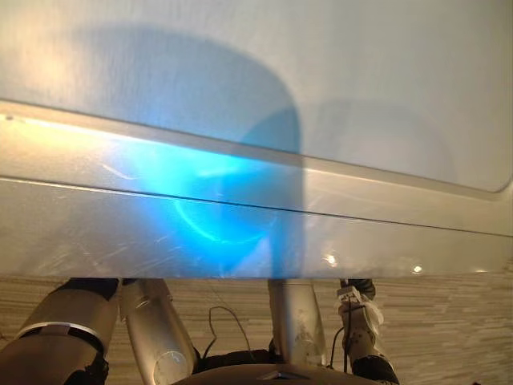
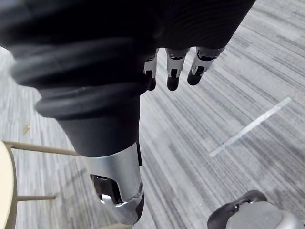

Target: Pick up the laundry basket with both hands and put the clothes into the washing machine.

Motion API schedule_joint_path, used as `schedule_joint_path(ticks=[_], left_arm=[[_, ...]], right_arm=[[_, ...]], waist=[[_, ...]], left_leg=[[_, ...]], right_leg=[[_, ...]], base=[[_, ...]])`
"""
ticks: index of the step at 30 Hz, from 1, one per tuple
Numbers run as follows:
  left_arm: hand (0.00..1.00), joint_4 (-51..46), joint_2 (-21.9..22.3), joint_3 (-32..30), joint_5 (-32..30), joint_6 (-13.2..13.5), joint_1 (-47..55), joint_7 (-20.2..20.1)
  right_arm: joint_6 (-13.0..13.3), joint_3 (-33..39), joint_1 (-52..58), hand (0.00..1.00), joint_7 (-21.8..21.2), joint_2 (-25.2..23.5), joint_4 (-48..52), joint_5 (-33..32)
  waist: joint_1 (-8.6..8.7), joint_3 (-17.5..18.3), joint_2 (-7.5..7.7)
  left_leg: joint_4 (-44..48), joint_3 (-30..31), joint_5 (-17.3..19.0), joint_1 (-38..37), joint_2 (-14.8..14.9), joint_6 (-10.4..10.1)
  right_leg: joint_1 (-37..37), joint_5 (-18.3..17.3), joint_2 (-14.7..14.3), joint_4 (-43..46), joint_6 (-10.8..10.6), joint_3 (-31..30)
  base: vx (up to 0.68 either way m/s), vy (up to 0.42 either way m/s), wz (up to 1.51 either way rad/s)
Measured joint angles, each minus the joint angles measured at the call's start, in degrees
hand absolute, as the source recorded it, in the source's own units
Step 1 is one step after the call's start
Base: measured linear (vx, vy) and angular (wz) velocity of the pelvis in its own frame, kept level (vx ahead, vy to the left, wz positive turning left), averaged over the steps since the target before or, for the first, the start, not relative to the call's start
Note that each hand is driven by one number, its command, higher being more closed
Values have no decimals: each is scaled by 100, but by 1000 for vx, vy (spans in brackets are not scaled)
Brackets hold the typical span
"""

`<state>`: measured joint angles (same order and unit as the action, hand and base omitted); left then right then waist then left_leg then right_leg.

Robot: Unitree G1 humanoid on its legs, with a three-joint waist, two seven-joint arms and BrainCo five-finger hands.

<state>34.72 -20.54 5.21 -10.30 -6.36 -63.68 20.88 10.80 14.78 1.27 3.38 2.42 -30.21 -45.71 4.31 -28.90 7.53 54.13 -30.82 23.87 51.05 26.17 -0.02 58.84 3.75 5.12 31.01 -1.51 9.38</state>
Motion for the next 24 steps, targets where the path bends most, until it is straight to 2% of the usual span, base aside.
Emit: schedule_joint_path(ticks=[1, 5, 14, 18, 20, 21, 22, 23, 24], left_arm=[[0, 1, -24, 56, -596, -160, -38, -22], [0, 4, -122, 224, -1781, -380, -82, -220], [0, 94, -160, 279, -2832, -554, -99, -429], [0, 93, 52, -43, -2601, -550, -91, -508], [0, -126, 393, -555, -1644, -542, 138, -311], [0, -274, 465, -614, -1362, -530, 284, -229], [0, -548, 594, -735, -849, -479, 768, -27], [0, -655, 615, -753, -741, -479, 1013, 47], [0, -1073, 733, -750, -665, -429, 1667, 172]], right_arm=[[-5, 0, 0, 0, -89, 10, 1, -2], [-14, -13, 1, 0, -333, 28, 28, -58], [-98, -11, 3, 0, -419, 27, 20, -135], [-98, 0, 2, 0, -410, 20, 26, -137], [-99, 6, 2, 0, -394, -3, 72, -137], [-101, 6, 2, 0, -388, -7, 83, -131], [-103, 7, 3, 0, -352, -49, 139, -124], [-102, 1, 1, 0, -332, -78, 162, -120], [-100, 0, 4, 0, -305, -119, 153, -116]], waist=[[-5, 0, 0], [-6, 0, 0], [-57, -6, -14], [-94, -39, -76], [-91, -53, -167], [-90, -80, -212], [-76, -72, -311], [-52, -75, -320], [-50, -71, -329]], left_leg=[[10, 1, -5, 19, -23, 8], [82, 20, 3, 61, -39, 27], [182, 93, 5, 79, -55, 35], [200, 138, -2, 78, -74, 58], [175, 251, -6, 31, -158, 66], [166, 257, -6, -26, -161, 66], [126, 271, -6, -203, -166, 66], [65, 270, -6, -327, -197, 67], [-107, 263, -6, -650, -297, 66]], right_leg=[[22, 0, 35, 25, -1, 15], [28, 20, 58, 29, -10, 18], [29, 32, 64, 84, -11, 42], [32, 9, 90, 179, 18, 74], [-16, -42, 143, 255, 65, 114], [-80, -67, 150, 257, 64, 128], [-239, -86, 149, 253, 84, 155], [-324, -104, 149, 245, 68, 134], [-565, -142, 146, 206, 47, 63]], base=[[-31, 60, 8], [-37, 57, 1], [-52, 29, -1], [-66, 10, 3], [-62, 10, 9], [-51, 9, 6], [0, 0, 0], [-15, 1, -6], [10, -2, -6]])
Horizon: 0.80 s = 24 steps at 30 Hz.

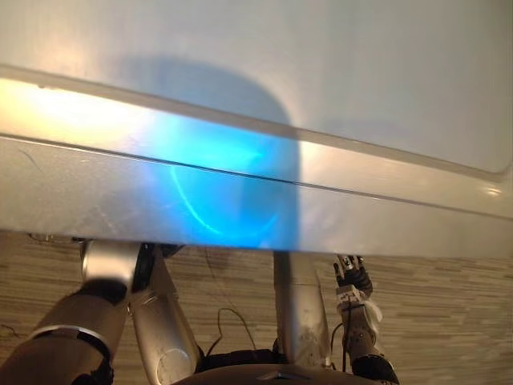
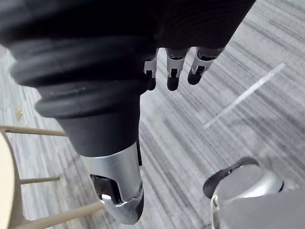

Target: Pick up the laundry basket with both hands and put the clothes into the washing machine.

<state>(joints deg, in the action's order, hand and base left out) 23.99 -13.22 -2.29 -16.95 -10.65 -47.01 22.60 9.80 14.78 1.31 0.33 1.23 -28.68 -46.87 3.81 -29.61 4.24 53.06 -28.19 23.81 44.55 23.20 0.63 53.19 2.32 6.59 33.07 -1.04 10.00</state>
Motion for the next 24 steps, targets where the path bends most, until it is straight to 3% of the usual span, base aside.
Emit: schedule_joint_path(ticks=[1, 2, 5, 7, 8, 9, 12, 16, 20, 24], left_arm=[[0, -208, 123, 6, 1, 63, 355, 57], [0, -447, 481, 34, 29, 242, 1039, 120], [0, -42, 825, 215, 219, 271, 2324, 111], [0, -127, 1046, 568, 163, 609, 3073, 60], [0, -18, 1239, 680, 89, 769, 3525, -13], [0, 456, 1390, 619, 28, 938, 3990, -203], [0, 1514, 1506, 149, 58, 997, 4449, -625], [0, 2829, 1499, -914, 225, 969, 4674, -1186], [0, 3554, 1466, -1894, 376, 837, 4954, -1573], [0, 3584, 1444, -2002, 645, 816, 4998, -1724]], right_arm=[[2, 1, 2, 0, 28, 5, -32, 2], [24, 4, 25, 0, 131, 54, -176, 8], [47, -16, 20, 0, 237, 35, -477, 68], [54, -7, 65, 0, 402, 97, -811, 218], [46, -10, 90, 0, 412, 131, -1044, 230], [33, -13, 78, 0, 417, 132, -1179, 231], [-12, 21, 76, 0, 402, 116, -1369, 275], [-242, 698, 63, 0, 388, 34, -2023, 464], [-439, 1591, 86, 0, 357, 23, -2733, 769], [-559, 1817, 93, 0, 344, 21, -2947, 912]], waist=[[-15, 9, -42], [-51, 118, -195], [-80, 471, -400], [-211, 639, -576], [-287, 886, -697], [-338, 1112, -827], [-344, 1577, -971], [-297, 1968, -967], [-253, 2470, -883], [-244, 2633, -727]], left_leg=[[-90, 1, -2, -183, -39, -3], [-289, 6, -15, -520, -105, -28], [-853, -49, -122, -1305, -326, -196], [-1286, -54, -268, -1891, -510, -232], [-1588, -51, -350, -2254, -631, -280], [-1948, -94, -448, -2757, -750, -332], [-2508, -233, -600, -3352, -897, -432], [-3454, -251, -992, -4076, -1162, -573], [-4440, -353, -1424, -4581, -1405, -621], [-4661, -557, -1502, -4778, -1558, -617]], right_leg=[[-158, -27, -4, -45, -13, -7], [-483, -90, -10, -144, -25, 8], [-1142, -206, 4, -375, -76, -9], [-1666, -293, 59, -498, -91, 5], [-1974, -357, 99, -595, -116, 28], [-2391, -398, 115, -720, -143, 32], [-2862, -428, 115, -1011, -190, 29], [-3572, -256, 81, -1730, -227, 128], [-4304, 399, -103, -3082, -238, 111], [-4603, 806, -135, -3775, -259, -72]], base=[[31, -5, 3], [56, -7, 14], [122, -10, 10], [142, -21, 24], [205, -46, 24], [202, -43, 16], [130, -33, -6], [40, -47, 7], [45, -35, -4], [-14, 25, -25]])
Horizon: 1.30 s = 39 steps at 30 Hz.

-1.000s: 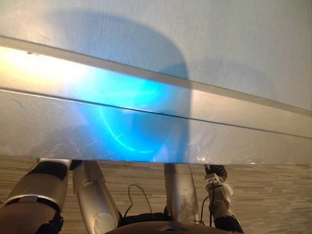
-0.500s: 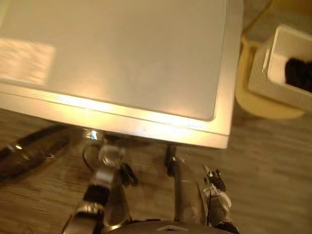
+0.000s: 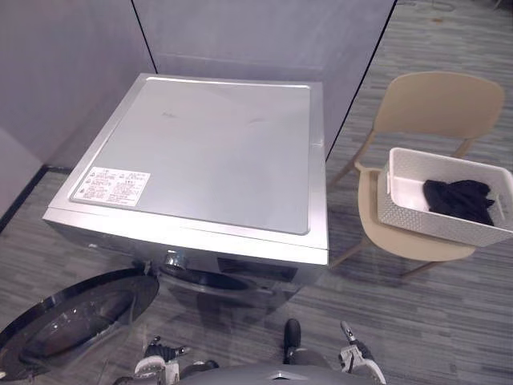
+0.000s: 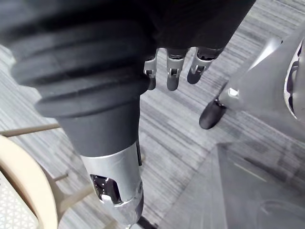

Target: Pick up the laundry basket with both hands and put the clothes into the washing machine.

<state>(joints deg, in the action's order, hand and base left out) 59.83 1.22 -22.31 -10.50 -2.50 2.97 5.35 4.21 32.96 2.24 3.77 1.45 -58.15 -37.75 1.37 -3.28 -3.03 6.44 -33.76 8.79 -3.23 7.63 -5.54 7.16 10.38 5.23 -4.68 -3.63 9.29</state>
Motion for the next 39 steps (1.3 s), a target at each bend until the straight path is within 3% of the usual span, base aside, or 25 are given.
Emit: schedule_joint_path(ticks=[4, 6, 10, 11, 12, 13, 16, 17, 18, 19, 20, 22, 23, 24, 25, 26, 27, 29, 31, 33, 34, 35, 36, 38, 39], left_arm=[[0, 4, 54, 395, 254, 14, -121, -71], [0, -3, 77, 795, 266, 38, -221, -70], [0, 0, -87, 1462, 297, 71, -687, -70], [0, 17, -170, 1469, 323, 98, -773, -55], [0, 4, -192, 1486, 380, 113, -800, -46], [0, -2, -238, 1632, 440, 125, -819, -16], [0, 159, -399, 1795, 538, 126, -747, 23], [0, 234, -610, 1816, 543, 125, -599, 40], [0, 266, -692, 1816, 543, 124, -543, 42], [0, 276, -824, 1805, 544, 120, -458, 42], [0, 403, -881, 1756, 543, 117, -420, 40], [0, 592, -650, 1563, 544, 75, -426, 25], [0, 622, -480, 1422, 545, 52, -400, 20], [0, 578, -418, 1266, 555, 62, -324, 13], [0, 551, -416, 1163, 621, 60, -306, 8], [0, 432, -445, 1053, 644, 77, -240, 24], [0, 393, -450, 965, 646, 96, -192, 27], [0, 371, -386, 896, 643, 109, -197, 6], [0, 319, -329, 799, 652, 130, -204, 6], [0, 262, -300, 591, 652, 142, -156, 3], [0, 268, -326, 498, 667, 142, -142, -15], [0, 273, -346, 375, 665, 141, -54, -31], [0, 272, -323, 256, 641, 142, 3, -53], [0, 320, -303, 177, 660, 124, 228, -73], [0, 336, -321, 213, 638, 119, 284, -64]], right_arm=[[-69, 103, 69, 0, -1, -49, -130, 176], [-64, -94, 24, 0, -2, -106, -102, 172], [-48, -573, -34, 0, 7, -137, -161, 152], [-68, -587, -77, 0, 24, -153, -193, 158], [-77, -558, -70, 0, 58, -130, -220, 161], [-78, -530, -74, 0, 62, -38, -305, 177], [-124, -473, -82, 0, 67, 86, -390, 249], [-216, -473, -125, 0, 53, 80, -462, 453], [-222, -472, -158, 0, 55, 72, -544, 475], [-286, -466, -204, 0, 48, 81, -662, 563], [-315, -475, -296, 0, 42, 147, -747, 621], [-312, -608, -582, 0, 25, 388, -788, 662], [-309, -650, -548, 0, 16, 527, -799, 668], [-297, -830, -391, 0, 13, 559, -807, 672], [-272, -931, -337, 0, 9, 556, -800, 672], [-245, -1081, -274, 0, 4, 548, -794, 674], [-174, -1159, -194, 0, 7, 548, -773, 679], [-138, -1208, -203, 0, 9, 633, -739, 683], [-131, -1278, -262, 0, 4, 621, -729, 683], [-134, -1472, -370, 0, -7, 574, -730, 814], [-140, -1490, -393, 0, -15, 484, -732, 906], [-150, -1529, -384, 0, -68, 365, -728, 1036], [-162, -1639, -376, 0, -129, 354, -716, 1152], [-173, -1644, -238, 0, -196, 343, -578, 1352], [-176, -1652, -163, 0, -201, 328, -522, 1352]], waist=[[63, 119, 64], [83, 101, 90], [310, -79, 336], [378, -154, 297], [379, -156, 288], [375, -185, 234], [304, -194, 157], [270, -138, 258], [267, -96, 338], [265, -4, 514], [169, -27, 448], [224, -226, 88], [311, -306, 69], [284, -334, 102], [286, -349, 196], [283, -346, 246], [259, -355, 278], [197, -368, 255], [76, -401, 196], [-189, -439, 8], [-233, -433, -3], [-269, -470, 79], [-343, -471, 173], [-356, -521, 74], [-347, -486, 127]], left_leg=[[-102, -211, 8, -287, -57, -4], [-98, -440, 21, -382, -37, -17], [153, -519, 85, -410, -19, 87], [232, -640, 67, -357, 149, 148], [223, -652, 53, -369, 171, 130], [174, -702, -23, -470, 223, 99], [119, -762, -189, -602, 341, -10], [454, -760, -235, -486, 529, -92], [643, -723, -244, -376, 618, -110], [1049, -584, -199, -131, 839, -276], [1168, -516, -292, -42, 1112, -395], [1214, -376, -396, -87, 1565, -430], [1394, -183, -671, -67, 1821, -430], [1935, -97, -1100, -62, 2188, -234], [2205, -161, -1286, 10, 2371, 12], [2556, -349, -1533, 128, 2642, 409], [2929, -367, -1311, 271, 2636, 365], [3026, -181, -606, 624, 1895, 207], [2793, 34, -261, 742, 1254, 234], [1716, 1169, 420, 592, 319, 200], [1581, 1339, 557, 476, 154, 147], [1349, 1929, 889, 347, -310, -11], [1234, 2473, 962, 228, -685, 182], [1135, 2339, 811, -9, -739, 527], [999, 2185, 810, -147, -746, 527]], right_leg=[[-89, 23, -32, 32, 5, -222], [205, -123, -78, 536, 68, -405], [650, -190, -47, 1397, 71, -404], [621, -388, 99, 1524, 309, -168], [764, -838, 257, 2178, 529, 135], [877, -1388, 708, 3335, 573, 653], [650, -1602, 1536, 4096, 511, 1146], [533, -1538, 1874, 4069, 328, 773], [471, -1431, 1921, 3887, 135, 533], [274, -1229, 1795, 3276, -777, 235], [90, -1621, 1425, 2731, -843, 269], [-73, -1660, 915, 2340, -680, 320], [-182, -1754, 683, 2410, -525, 375], [-384, -1929, 488, 2452, -367, 381], [-462, -1999, 405, 2408, -319, 383], [-614, -2056, 277, 2247, -252, 349], [-787, -1986, 231, 1990, -153, 268], [-812, -1834, 189, 1625, -41, 36], [-764, -1716, 46, 1392, 13, -292], [-640, -1551, -344, 1218, 155, -905], [-648, -1484, -379, 1168, 131, -1057], [-655, -1333, -395, 1017, 237, -1347], [-698, -1164, -385, 967, 258, -1553], [-647, -1054, -408, 1185, 127, -1713], [-521, -1117, -362, 1453, 74, -1715]], base=[[-43, 29, -32], [-99, 5, -56], [-142, -26, -29], [-167, -41, -14], [-121, -26, -4], [-72, -32, -2], [-29, -117, -14], [2, -287, -25], [17, -448, -28], [-14, -550, -55], [-15, -588, -81], [-30, -486, -70], [-83, -532, -26], [-107, -441, -9], [-106, -364, -24], [-71, -231, -24], [-63, -188, -28], [-58, -98, -45], [-33, -2, -80], [-26, 98, -146], [6, 114, -147], [38, 134, -147], [49, 144, -145], [64, 165, -125], [118, 115, -112]])
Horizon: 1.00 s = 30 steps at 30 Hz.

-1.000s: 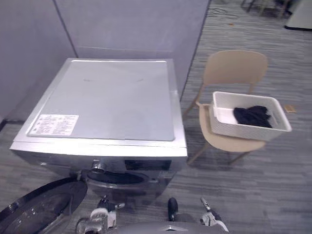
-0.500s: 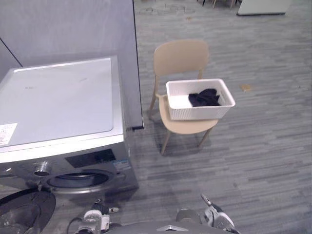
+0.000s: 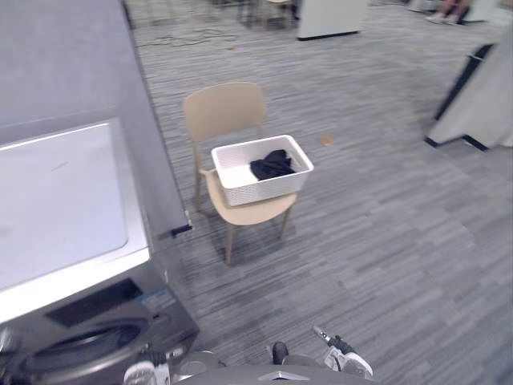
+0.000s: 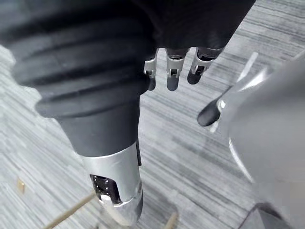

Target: Pick up the laundry basket with both hands and put the clothes into the washing machine.

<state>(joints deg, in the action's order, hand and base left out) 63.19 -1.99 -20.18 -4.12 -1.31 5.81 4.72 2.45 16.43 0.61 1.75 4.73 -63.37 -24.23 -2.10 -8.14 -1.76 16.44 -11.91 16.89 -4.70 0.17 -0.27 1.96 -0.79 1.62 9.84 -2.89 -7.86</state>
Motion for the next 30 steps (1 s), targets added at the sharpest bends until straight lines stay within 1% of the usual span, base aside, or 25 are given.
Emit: schedule_joint_path(ticks=[2, 3, 4, 5, 6, 7, 8, 9, 10, 12, 13, 14, 15, 16, 17, 18, 19, 20, 21, 22, 24, 27, 28, 29, 30], left_arm=[[0, -13, -104, 46, -42, -3, 11, -11], [0, -12, -137, 66, -53, -4, -12, -9], [0, -16, -214, 101, -73, -9, -57, -1], [0, -12, -240, 140, -70, -76, -124, 3], [0, -12, -245, 182, -69, -81, -168, 3], [0, 10, -245, 227, -66, -166, -268, 35], [0, -16, -238, 256, -55, -165, -278, 38], [0, -142, -188, 283, -49, -142, -279, 40], [0, -205, -155, 285, -44, -124, -280, 49], [0, -406, -62, 437, -49, -74, -275, 80], [0, -429, -48, 455, -51, -40, -274, 75], [0, -459, -24, 448, -52, 33, -263, 67], [0, -473, -29, 428, -58, 57, -236, 60], [0, -408, 122, 248, -61, 51, -197, 54], [0, -378, 246, 187, -55, 51, -153, 29], [0, -397, 489, -22, 11, 76, -87, -18], [0, -401, 503, -57, 35, 103, -92, -20], [0, -392, 500, -84, 75, 114, -99, -20], [0, -359, 499, -183, 164, 133, -87, -33], [0, -390, 457, -215, 183, 161, -79, -36], [0, -401, 375, -201, 183, 177, -74, -36], [0, -441, 371, -215, 350, 263, -89, -54], [0, -449, 369, -217, 383, 263, -89, -55], [0, -422, 360, -220, 386, 263, -87, -58], [0, -400, 361, -225, 382, 262, -87, -63]], right_arm=[[9, 8, 354, 0, -14, -173, 436, -26], [26, 63, 405, 0, -28, -220, 551, -34], [44, 135, 478, 0, -37, -281, 669, -35], [65, 298, 507, 0, -35, -303, 667, -39], [75, 346, 587, 0, -30, -301, 642, -37], [67, 449, 656, 0, -28, -304, 614, -26], [56, 593, 775, 0, -6, -337, 611, -30], [-3, 818, 936, 0, 14, -410, 609, -41], [-24, 915, 1001, 0, 19, -442, 606, -45], [-60, 1236, 1206, 0, 15, -483, 558, -62], [-99, 1364, 1234, 0, 9, -512, 552, -61], [-156, 1696, 1252, 0, -6, -568, 429, -60], [-184, 1926, 1256, 0, -6, -593, 270, -60], [-249, 2058, 1162, 0, 7, -500, 101, -58], [-256, 2090, 1168, 0, 3, -443, 93, -55], [-254, 2097, 1068, 0, 1, -313, 62, -45], [-252, 2095, 1034, 0, -3, -280, 17, -39], [-253, 2089, 1008, 0, -3, -197, -95, -37], [-246, 2067, 893, 0, -8, -128, -106, -33], [-218, 1961, 873, 0, -9, -32, -107, -37], [-114, 1675, 789, 0, -19, 146, -94, -72], [-17, 1645, 535, 0, -23, 316, -63, -62], [-13, 1643, 426, 0, -24, 331, -60, -52], [-16, 1631, 295, 0, -27, 327, -59, -13], [-17, 1622, 229, 0, -29, 327, -47, -10]], waist=[[74, 52, 156], [132, 38, 215], [265, -50, 321], [324, -54, 339], [343, -62, 323], [387, -79, 280], [411, -80, 259], [389, -95, 234], [367, -98, 229], [357, -74, 182], [359, -34, 192], [395, 82, 219], [409, 172, 263], [424, 210, 38], [443, 221, -36], [412, 280, -109], [450, 286, -134], [505, 269, -159], [496, 254, -180], [403, 251, -166], [351, 253, -153], [288, 226, -144], [251, 212, -148], [251, 207, -158], [250, 200, -184]], left_leg=[[-289, -412, -97, -274, -74, 123], [-264, -477, -106, -334, -89, 168], [-96, -533, -123, -451, -71, 198], [55, -508, -101, -576, 16, 160], [94, -473, -90, -631, 83, 141], [134, -338, -73, -652, 227, 93], [96, -248, -59, -701, 308, 53], [-51, -196, -38, -810, 390, -105], [-108, -172, -21, -851, 431, -174], [-168, -39, 39, -988, 688, -539], [-176, -40, 62, -1013, 767, -644], [-169, -33, 187, -1013, 969, -894], [-166, -23, 262, -1046, 1110, -1057], [-80, 0, 231, -1146, 1495, -1043], [62, 56, 61, -1091, 1666, -988], [672, 197, -592, -774, 1791, -455], [1022, 280, -889, -593, 1872, -287], [1633, 383, -1398, -296, 2007, -37], [2724, 367, -1408, 150, 2155, 36], [3530, 172, -1205, 433, 2203, 7], [3846, -287, -1104, 817, 2064, 44], [3156, -913, -847, 1293, 1520, -33], [2384, -1196, -774, 1342, 1284, -46], [1412, -1432, -866, 1262, 1092, -53], [795, -1581, -1112, 1190, 1035, -39]], right_leg=[[1111, -412, 19, 2188, -160, 227], [1447, -411, 19, 2897, -218, 245], [1923, -323, 21, 4303, -340, 298], [2241, -364, 28, 5298, -302, 429], [2355, -431, 49, 5616, -252, 515], [2482, -514, 235, 5897, -195, 754], [2524, -532, 488, 5829, -137, 875], [2499, -525, 884, 5437, -34, 923], [2440, -528, 1086, 5137, 67, 920], [1874, -380, 1574, 3046, 95, 779], [1707, -259, 1619, 2509, 80, 734], [1513, -15, 1635, 1893, -98, 654], [1449, -55, 1633, 1762, -573, 719], [1458, -522, 1317, 1958, -937, 1002], [1485, -694, 1146, 2022, -820, 1044], [1512, -903, 902, 2152, -596, 1006], [1429, -956, 825, 2119, -528, 1036], [1227, -1004, 731, 2024, -438, 1088], [896, -1016, 613, 1791, -212, 1196], [527, -968, 483, 1461, -52, 1225], [80, -907, 357, 987, 55, 1351], [-252, -851, 336, 609, 125, 1597], [-371, -860, 352, 523, 110, 1677], [-410, -900, 391, 509, 52, 1765], [-417, -943, 399, 527, 5, 1807]], base=[[173, 40, -87], [266, -41, -50], [239, -83, -17], [313, -158, -3], [239, -202, 32], [231, -223, 61], [312, -281, 88], [288, -250, 72], [355, -354, 58], [242, -423, 28], [236, -514, 7], [275, -589, -4], [365, -762, -24], [259, -533, -29], [307, -703, -56], [230, -583, -38], [348, -792, -31], [263, -511, 0], [274, -464, -7], [191, -314, -17], [183, -214, -6], [193, -77, 31], [185, 15, 27], [189, 31, 29], [186, 59, 35]])
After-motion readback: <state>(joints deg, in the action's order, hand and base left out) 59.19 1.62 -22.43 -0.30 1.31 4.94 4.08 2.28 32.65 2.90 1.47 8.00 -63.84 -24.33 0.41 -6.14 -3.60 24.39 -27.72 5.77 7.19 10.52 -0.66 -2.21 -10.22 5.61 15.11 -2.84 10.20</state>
